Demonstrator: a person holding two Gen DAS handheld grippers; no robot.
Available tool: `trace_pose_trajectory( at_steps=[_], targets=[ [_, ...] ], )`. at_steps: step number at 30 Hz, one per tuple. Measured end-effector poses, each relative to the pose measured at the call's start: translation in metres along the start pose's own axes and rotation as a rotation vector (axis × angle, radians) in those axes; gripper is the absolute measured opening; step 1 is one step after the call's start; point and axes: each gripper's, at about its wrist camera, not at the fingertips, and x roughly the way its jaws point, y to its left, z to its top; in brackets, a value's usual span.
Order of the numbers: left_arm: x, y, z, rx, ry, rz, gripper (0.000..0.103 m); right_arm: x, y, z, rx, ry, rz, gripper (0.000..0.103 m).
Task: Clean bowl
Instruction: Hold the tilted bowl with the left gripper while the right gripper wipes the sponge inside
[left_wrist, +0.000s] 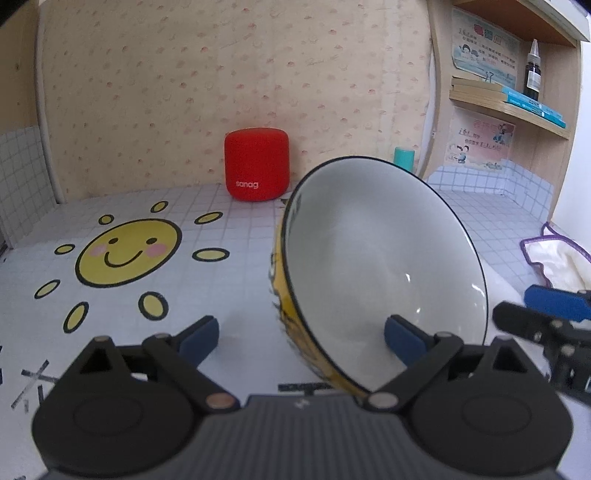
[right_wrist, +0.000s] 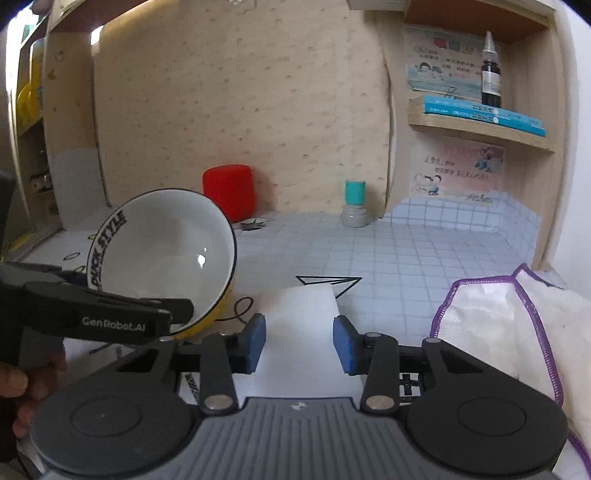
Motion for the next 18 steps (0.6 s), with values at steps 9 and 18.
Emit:
trace_pose_trajectory(
  at_steps=[9, 18],
  targets=[
    [-0.001, -0.002, 0.0, 0.005, 0.0, 0.007, 0.098, 0.004, 0.006, -0.003, -0.068, 0.037, 0.013, 0.083],
    [0.0, -0.001, 0.0, 0.017, -0.002, -0.006, 0.098, 0.02, 0.002, -0.005, -0.066, 0.085, 0.033, 0.053]
  ],
)
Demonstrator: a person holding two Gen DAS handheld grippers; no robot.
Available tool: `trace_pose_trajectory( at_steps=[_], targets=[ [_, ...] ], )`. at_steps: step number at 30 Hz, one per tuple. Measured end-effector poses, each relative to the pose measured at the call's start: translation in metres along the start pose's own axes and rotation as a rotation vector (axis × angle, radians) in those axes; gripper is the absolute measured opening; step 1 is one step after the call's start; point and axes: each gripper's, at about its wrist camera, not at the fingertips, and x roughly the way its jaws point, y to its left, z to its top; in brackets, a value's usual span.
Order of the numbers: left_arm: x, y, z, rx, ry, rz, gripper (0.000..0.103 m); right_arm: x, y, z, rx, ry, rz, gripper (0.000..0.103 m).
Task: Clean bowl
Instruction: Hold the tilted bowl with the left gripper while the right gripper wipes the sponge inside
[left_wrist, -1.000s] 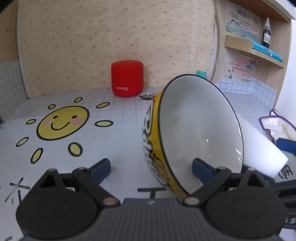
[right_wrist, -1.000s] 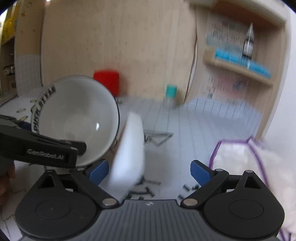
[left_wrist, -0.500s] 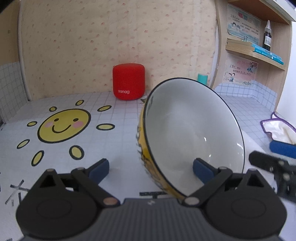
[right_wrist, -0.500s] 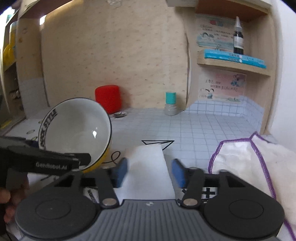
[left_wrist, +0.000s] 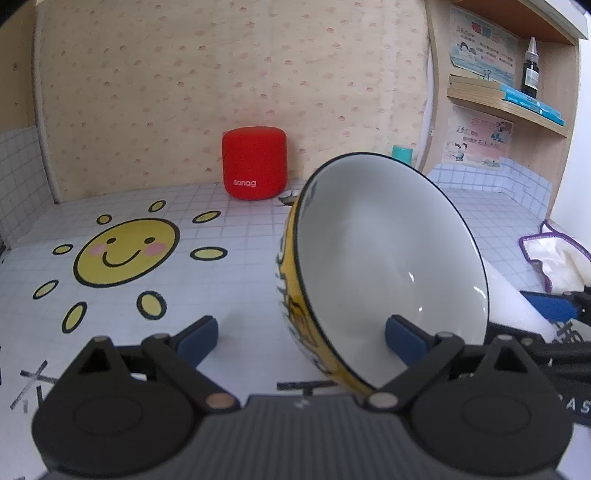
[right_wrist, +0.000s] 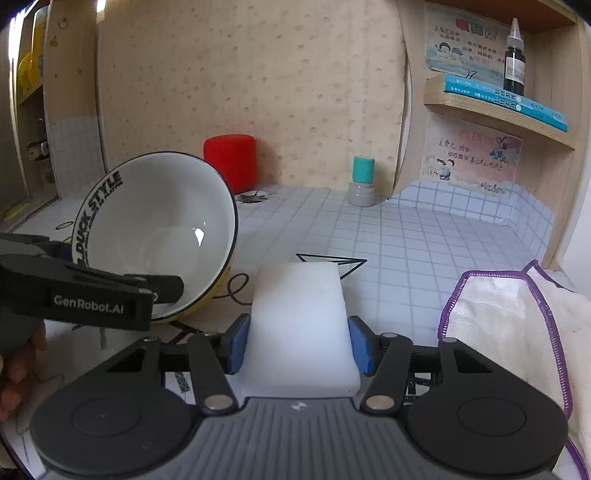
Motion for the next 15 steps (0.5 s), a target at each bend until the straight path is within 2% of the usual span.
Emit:
trace_pose_trajectory(
  at_steps=[6, 9, 15],
  targets=[
    [0.003, 0.0, 0.002, -0.004, 0.013, -0.008, 0.098, -0.009, -0.008, -0.004, 0.044, -0.034, -0.013, 0.053],
    [0.003, -0.008, 0.003, 0.047, 0.011, 0.007, 0.099, -0.017, -0.013, 0.001, 0.073, -0.071, -0.015, 0.053],
    [0.003, -0.014, 0.005, 0.095, 0.012, -0.006, 0.099, -0.026, -0.026, 0.023, 0.132, -0.136, 0.065, 0.053]
  ],
)
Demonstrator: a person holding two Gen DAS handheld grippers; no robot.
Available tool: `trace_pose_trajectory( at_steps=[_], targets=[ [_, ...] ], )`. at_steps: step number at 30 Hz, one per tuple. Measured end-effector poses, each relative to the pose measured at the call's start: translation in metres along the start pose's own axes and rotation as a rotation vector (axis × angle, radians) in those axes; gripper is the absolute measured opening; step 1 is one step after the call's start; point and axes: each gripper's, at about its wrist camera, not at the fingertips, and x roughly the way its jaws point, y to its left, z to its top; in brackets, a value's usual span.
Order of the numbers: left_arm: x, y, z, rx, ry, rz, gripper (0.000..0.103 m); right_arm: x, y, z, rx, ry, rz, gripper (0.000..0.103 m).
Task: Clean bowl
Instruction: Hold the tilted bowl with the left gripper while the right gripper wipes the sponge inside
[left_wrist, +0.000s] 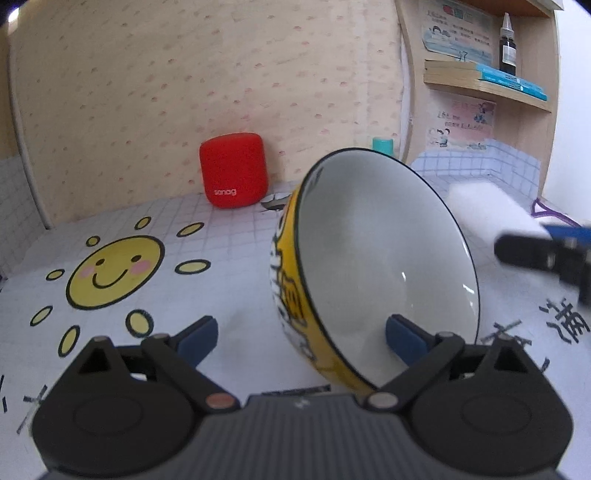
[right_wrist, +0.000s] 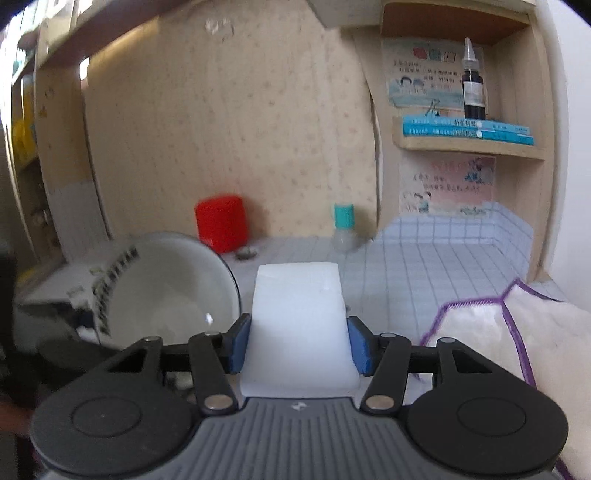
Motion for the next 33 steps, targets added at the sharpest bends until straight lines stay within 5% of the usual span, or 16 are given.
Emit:
trace_pose_trajectory(
  at_steps=[7, 15, 24, 33],
  targets=[
    [0.002, -0.008, 0.006, 0.125, -0.02, 0.027, 0.099, 0.011, 0.0, 0.028, 0.021, -0.017, 0.11, 0.053],
    [0.006, -0.014, 0.007, 0.122, -0.014, 0.035, 0.099, 0.033, 0.02, 0.053, -0.077, -0.013, 0.184, 0.053],
    [0.005, -0.017, 0.004, 0.108, -0.025, 0.049, 0.099, 0.054, 0.036, 0.078, -0.145, 0.069, 0.339, 0.053],
    [0.003, -0.019, 0.004, 0.102, -0.024, 0.043, 0.099, 0.086, 0.036, 0.089, -0.072, 0.228, 0.445, 0.054]
  ],
)
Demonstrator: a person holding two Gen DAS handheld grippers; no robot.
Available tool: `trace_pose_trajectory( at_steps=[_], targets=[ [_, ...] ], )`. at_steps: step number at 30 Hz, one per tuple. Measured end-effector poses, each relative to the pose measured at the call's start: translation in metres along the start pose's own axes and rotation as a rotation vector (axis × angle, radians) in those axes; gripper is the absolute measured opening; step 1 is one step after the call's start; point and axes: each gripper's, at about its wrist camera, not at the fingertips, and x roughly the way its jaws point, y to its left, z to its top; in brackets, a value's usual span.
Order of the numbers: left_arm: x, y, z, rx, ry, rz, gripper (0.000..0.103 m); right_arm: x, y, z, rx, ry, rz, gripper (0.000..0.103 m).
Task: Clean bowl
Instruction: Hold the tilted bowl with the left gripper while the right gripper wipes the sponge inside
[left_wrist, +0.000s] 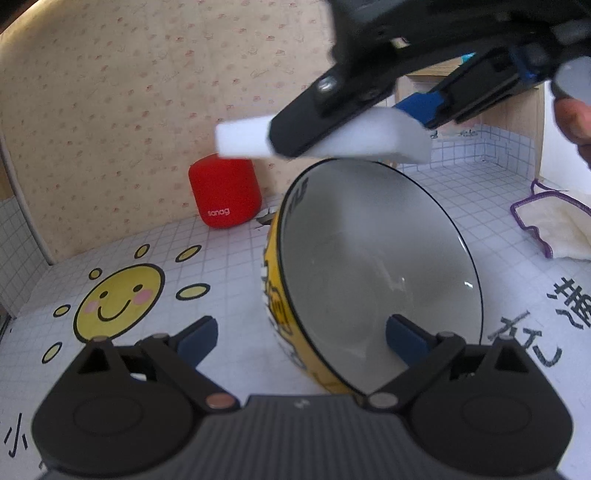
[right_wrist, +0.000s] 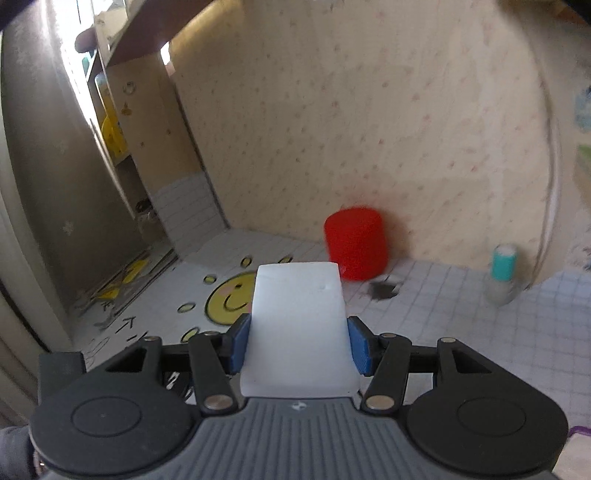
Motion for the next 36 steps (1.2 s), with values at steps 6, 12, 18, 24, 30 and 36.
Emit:
trace_pose_trajectory(
  at_steps=[6, 12, 18, 24, 30, 36],
  targets=[
    [-0.001, 0.001, -0.001, -0.016, 0.004, -0.015, 0.099, 0.004, -0.008, 0.008, 0.053, 0.037, -0.006, 0.054],
    [0.0, 0.005, -0.001, -0.034, 0.012, -0.029, 0.1, 0.0, -0.025, 0.003, 0.126, 0.037, -0.041, 0.054],
    [0.006, 0.018, 0.001, -0.037, 0.011, -0.033, 0.099, 0.004, -0.025, 0.009, 0.128, 0.053, -0.058, 0.054],
    [0.004, 0.024, 0.002, -0.089, -0.002, -0.03, 0.099, 0.012, -0.006, 0.012, 0.1, 0.065, -0.022, 0.054],
    [0.008, 0.035, 0.002, -0.135, 0.02, -0.033, 0.1, 0.01, -0.004, 0.011, 0.091, 0.068, -0.047, 0.054],
    [0.01, 0.039, 0.002, -0.15, 0.026, -0.037, 0.1, 0.007, -0.01, 0.008, 0.119, 0.064, -0.063, 0.054]
  ],
)
